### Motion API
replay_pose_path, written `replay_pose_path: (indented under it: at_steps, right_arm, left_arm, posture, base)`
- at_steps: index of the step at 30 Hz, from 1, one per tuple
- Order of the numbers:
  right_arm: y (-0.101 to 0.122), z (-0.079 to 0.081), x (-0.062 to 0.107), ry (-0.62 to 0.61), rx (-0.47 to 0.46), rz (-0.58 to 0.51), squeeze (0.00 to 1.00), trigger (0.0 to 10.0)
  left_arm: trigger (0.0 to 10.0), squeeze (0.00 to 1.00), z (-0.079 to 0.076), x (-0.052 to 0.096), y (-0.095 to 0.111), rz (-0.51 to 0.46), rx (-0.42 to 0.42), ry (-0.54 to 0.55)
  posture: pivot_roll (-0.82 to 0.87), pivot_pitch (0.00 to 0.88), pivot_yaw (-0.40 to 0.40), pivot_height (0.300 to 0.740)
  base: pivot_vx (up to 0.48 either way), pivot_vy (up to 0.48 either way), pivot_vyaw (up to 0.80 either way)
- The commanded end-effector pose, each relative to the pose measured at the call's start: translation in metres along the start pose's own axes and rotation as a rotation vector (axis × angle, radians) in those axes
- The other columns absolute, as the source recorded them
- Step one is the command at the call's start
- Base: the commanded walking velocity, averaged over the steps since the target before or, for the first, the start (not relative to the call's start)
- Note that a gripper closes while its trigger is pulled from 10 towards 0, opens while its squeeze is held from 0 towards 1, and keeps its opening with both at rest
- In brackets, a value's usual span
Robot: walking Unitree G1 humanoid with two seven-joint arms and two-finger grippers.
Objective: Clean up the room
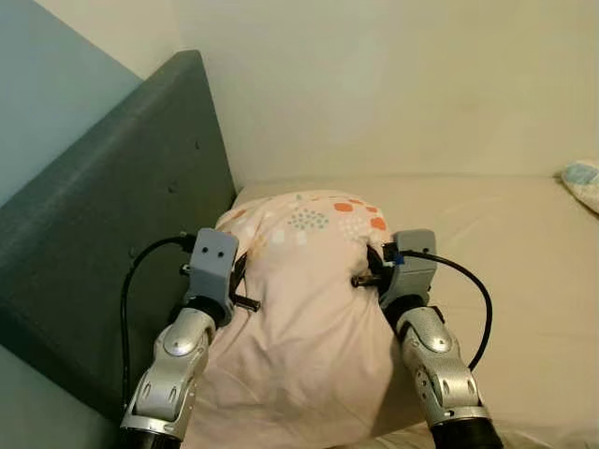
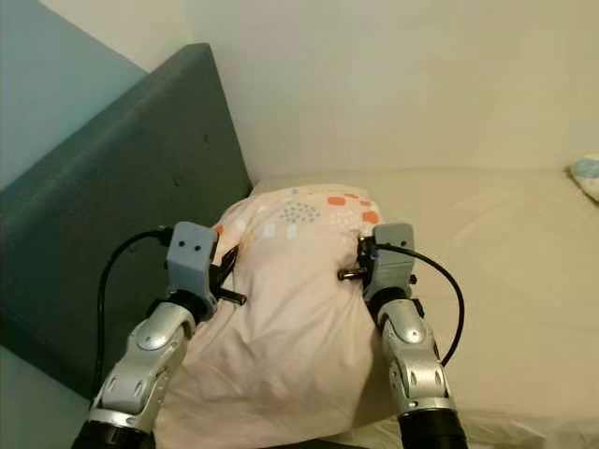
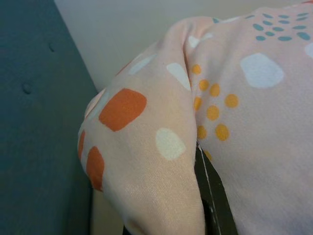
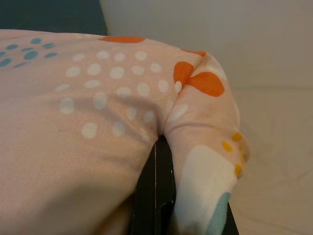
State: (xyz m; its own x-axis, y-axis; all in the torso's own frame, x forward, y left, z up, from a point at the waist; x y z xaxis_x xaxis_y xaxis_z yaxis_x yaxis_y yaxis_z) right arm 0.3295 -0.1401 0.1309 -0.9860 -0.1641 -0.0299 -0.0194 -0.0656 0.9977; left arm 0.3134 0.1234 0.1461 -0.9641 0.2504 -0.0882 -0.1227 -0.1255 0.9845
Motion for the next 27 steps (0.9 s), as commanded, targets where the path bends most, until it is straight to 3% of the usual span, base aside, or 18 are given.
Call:
replay_pose_path:
  at_steps: [1, 16, 21, 27]
  right_arm:
    - [0.0062, 0.0091, -0.0019, 0.027, -0.011, -0.034, 0.00, 10.0]
    - [0.0064, 0.0049, -0.0021, 0.004, 0.001, -0.041, 0.00, 10.0]
    - [0.0067, 0.0048, -0.0024, 0.006, 0.004, -0.042, 0.00, 10.0]
    - [0.0074, 0.0044, -0.0032, 0.005, 0.005, -0.045, 0.00, 10.0]
  left_arm:
    - [10.0, 0.00, 0.0023, 0.0006, 0.0044, -0.024, -0.019, -0.004]
    - [10.0, 0.00, 0.0021, -0.0012, 0.0045, -0.043, -0.065, -0.002]
    - [10.0, 0.00, 0.0020, -0.0010, 0.0078, -0.061, -0.033, -0.012]
    - [10.0, 0.00, 0.0024, -0.0008, 0.0094, -0.076, -0.054, -0.003]
  posture:
    - [-0.06, 0.095, 0.082, 0.740]
    - [-0.06, 0.094, 0.082, 0.740]
    - [-0.06, 0.094, 0.082, 0.740]
    - [-0.07, 0.083, 0.081, 0.740]
  base:
    - [0.000, 0.000, 0.00]
    - [0.000, 0.000, 0.00]
    - [0.000, 0.480, 0.00]
    - [0.000, 0.000, 0.00]
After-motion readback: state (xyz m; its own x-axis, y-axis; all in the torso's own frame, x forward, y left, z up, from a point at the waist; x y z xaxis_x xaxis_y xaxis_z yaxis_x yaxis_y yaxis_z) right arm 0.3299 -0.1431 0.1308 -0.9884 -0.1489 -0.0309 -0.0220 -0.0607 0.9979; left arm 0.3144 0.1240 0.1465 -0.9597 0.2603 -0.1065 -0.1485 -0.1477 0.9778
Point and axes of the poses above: a point about 5 cm out from each wrist's last joint towards the gripper, its own x axis pointing back from the gripper into the wrist, its own y axis along the axis of the wrist's last joint, z = x × y, the point moved 1 cm from there along -x, pointing out of the wrist towards the gripper, and after that the axes turned 3 degrees about -x, right-handed, at the moved point
